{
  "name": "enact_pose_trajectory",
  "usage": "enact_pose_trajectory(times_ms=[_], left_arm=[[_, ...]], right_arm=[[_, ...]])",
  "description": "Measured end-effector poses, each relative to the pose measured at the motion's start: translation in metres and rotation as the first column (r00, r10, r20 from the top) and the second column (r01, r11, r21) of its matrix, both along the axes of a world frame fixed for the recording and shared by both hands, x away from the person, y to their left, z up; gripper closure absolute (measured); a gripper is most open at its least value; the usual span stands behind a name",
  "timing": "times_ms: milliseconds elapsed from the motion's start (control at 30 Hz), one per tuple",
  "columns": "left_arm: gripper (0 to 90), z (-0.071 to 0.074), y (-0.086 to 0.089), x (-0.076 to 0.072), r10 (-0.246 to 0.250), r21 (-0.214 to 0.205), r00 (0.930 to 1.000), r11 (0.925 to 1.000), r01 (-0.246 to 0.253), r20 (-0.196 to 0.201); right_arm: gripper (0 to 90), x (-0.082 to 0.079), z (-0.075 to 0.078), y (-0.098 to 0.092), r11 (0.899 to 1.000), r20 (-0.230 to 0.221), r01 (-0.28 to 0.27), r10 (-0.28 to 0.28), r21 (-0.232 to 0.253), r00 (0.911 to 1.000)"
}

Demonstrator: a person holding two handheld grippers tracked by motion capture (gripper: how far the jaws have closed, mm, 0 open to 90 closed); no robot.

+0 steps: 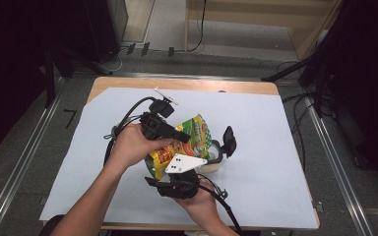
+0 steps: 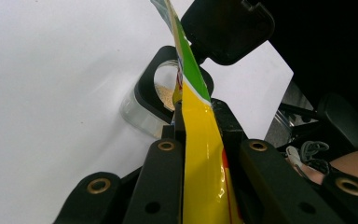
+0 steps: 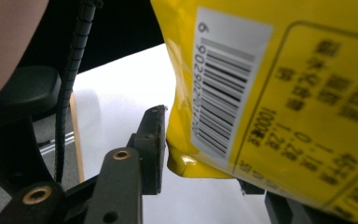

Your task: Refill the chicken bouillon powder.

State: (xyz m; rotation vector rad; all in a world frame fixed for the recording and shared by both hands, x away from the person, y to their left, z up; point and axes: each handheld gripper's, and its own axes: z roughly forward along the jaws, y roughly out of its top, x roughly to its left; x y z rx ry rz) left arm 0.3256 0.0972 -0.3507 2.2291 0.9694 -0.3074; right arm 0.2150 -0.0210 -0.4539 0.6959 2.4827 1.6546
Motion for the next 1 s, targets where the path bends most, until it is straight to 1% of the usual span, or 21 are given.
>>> enact_pose_trajectory(times_ms=[67,133,167,300,400,567,633,667,800,900,1000], left_arm=[[84.2,0.0,-0.001,0.0,-0.002,-0.004,1.0,1.0,0.002,-0.002],[84.1,0.0,-0.001,0.0,-0.004,-0.006,1.0,1.0,0.004,0.002],[84.0,0.0,-0.001,0.001,-0.004,-0.008,1.0,1.0,0.004,0.004],[82.7,0.002,-0.002,0.001,0.005,-0.029,1.0,0.9996,-0.005,0.006],[81.2,0.002,-0.002,0.002,0.006,-0.043,1.0,0.9991,-0.006,0.006],[77.6,0.004,-0.003,0.001,0.009,-0.051,0.9999,0.9986,-0.009,0.009],[76.5,0.005,-0.004,0.0,0.009,-0.044,0.9998,0.999,-0.008,0.015],[76.3,0.006,-0.004,-0.001,0.008,-0.041,0.9998,0.9991,-0.007,0.018],[75.4,0.01,-0.004,-0.003,0.007,-0.049,0.9996,0.9988,-0.006,0.026],[77.5,0.01,-0.005,-0.003,0.001,-0.037,0.9994,0.9993,0.0,0.034],[78.9,0.008,-0.006,-0.001,0.007,-0.032,0.9995,0.9995,-0.006,0.03]], right_arm=[[64.2,0.0,0.0,0.0,1.0,0.004,0.006,-0.006,-0.007,1.0],[64.5,-0.001,0.0,0.0,1.0,-0.008,0.011,-0.011,-0.001,0.9999],[64.7,-0.001,0.0,0.0,1.0,-0.004,0.017,-0.017,0.003,0.9998],[65.0,0.0,0.001,-0.002,0.999,-0.033,0.019,-0.018,0.034,0.9993],[65.1,0.0,0.002,-0.003,0.998,-0.046,0.027,-0.024,0.057,0.9986],[65.2,0.001,0.003,-0.004,0.996,-0.063,0.038,-0.033,0.076,0.9975],[65.3,0.001,0.003,-0.005,0.996,-0.073,0.041,-0.035,0.085,0.9967],[65.4,0.001,0.003,-0.005,0.995,-0.073,0.043,-0.037,0.089,0.9967],[65.4,0.0,0.005,-0.006,0.994,-0.065,0.046,-0.04,0.095,0.9971],[65.2,-0.001,0.006,-0.005,0.995,-0.056,0.047,-0.042,0.092,0.9975],[65.1,-0.001,0.005,-0.006,0.995,-0.058,0.049,-0.044,0.087,0.9974]])
